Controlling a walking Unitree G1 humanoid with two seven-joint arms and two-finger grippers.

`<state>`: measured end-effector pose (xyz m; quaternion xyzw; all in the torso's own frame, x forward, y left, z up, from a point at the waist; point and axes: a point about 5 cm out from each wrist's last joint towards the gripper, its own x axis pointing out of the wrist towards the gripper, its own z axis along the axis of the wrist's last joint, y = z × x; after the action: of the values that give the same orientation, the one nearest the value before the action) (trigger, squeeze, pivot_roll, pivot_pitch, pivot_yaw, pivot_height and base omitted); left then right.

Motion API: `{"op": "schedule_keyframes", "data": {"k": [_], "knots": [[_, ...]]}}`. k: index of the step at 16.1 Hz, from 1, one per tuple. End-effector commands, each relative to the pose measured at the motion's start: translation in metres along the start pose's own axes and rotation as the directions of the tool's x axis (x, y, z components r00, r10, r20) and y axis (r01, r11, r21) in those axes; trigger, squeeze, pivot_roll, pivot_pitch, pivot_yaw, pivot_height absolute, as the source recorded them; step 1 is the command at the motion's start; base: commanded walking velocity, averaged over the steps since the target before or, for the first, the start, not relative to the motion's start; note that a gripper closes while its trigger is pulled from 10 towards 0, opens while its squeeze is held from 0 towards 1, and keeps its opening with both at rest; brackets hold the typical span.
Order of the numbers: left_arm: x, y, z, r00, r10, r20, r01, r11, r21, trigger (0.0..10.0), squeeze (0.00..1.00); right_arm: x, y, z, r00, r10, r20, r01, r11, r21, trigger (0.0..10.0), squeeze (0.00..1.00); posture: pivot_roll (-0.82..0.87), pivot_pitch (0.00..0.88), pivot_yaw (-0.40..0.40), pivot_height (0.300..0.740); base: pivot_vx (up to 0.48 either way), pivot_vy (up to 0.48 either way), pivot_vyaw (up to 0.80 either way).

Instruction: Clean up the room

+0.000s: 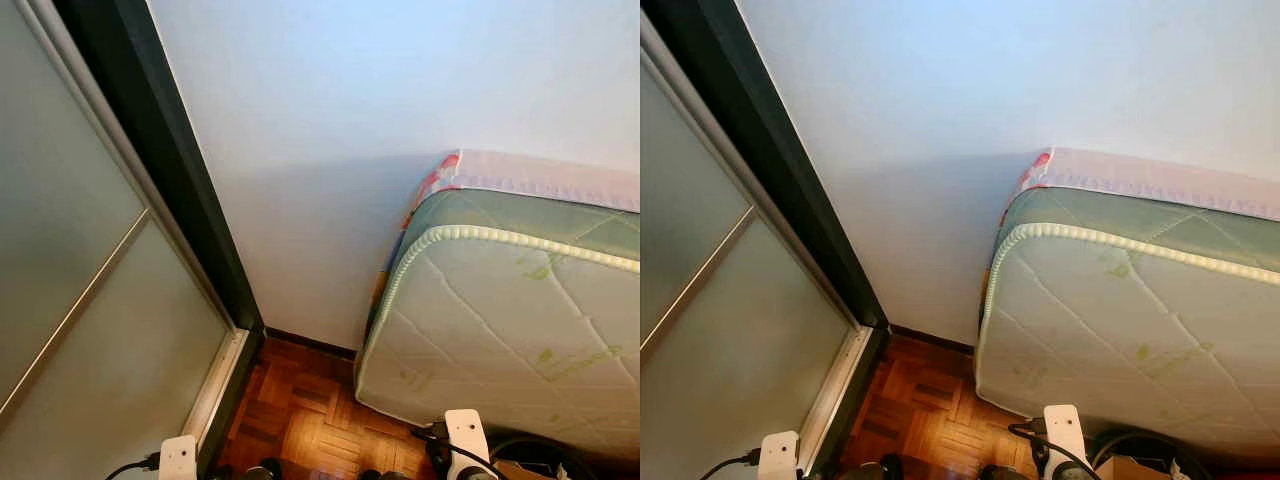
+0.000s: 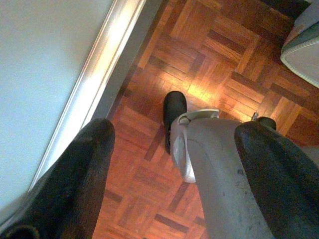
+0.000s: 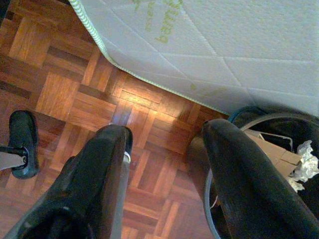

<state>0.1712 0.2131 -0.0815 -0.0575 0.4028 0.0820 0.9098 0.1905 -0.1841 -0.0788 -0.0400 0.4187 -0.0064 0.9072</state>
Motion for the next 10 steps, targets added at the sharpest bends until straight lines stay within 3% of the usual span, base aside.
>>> {"op": "schedule_keyframes", "data": {"k": [1, 10], "knots": [[-0.0019, 0.0102, -0.0120, 0.989, 0.021, -0.144, -0.002, 0.992, 0.128, 10.0, 0.00, 0.0118, -0.0045, 0.0531, 0.992, 0.121, 0.016, -0.122, 0.979, 0.162, 10.0, 0.00, 0.04, 0.000, -0.052, 0.740, 0.000, 0.000, 0.00], [-0.0026, 0.0110, -0.0139, 0.988, 0.025, -0.152, -0.004, 0.990, 0.141, 10.0, 0.00, 0.0115, -0.0037, 0.0513, 0.990, 0.139, 0.011, -0.139, 0.973, 0.187, 10.0, 0.00, 0.06, 0.000, -0.043, 0.740, 0.000, 0.000, 0.00]]}}
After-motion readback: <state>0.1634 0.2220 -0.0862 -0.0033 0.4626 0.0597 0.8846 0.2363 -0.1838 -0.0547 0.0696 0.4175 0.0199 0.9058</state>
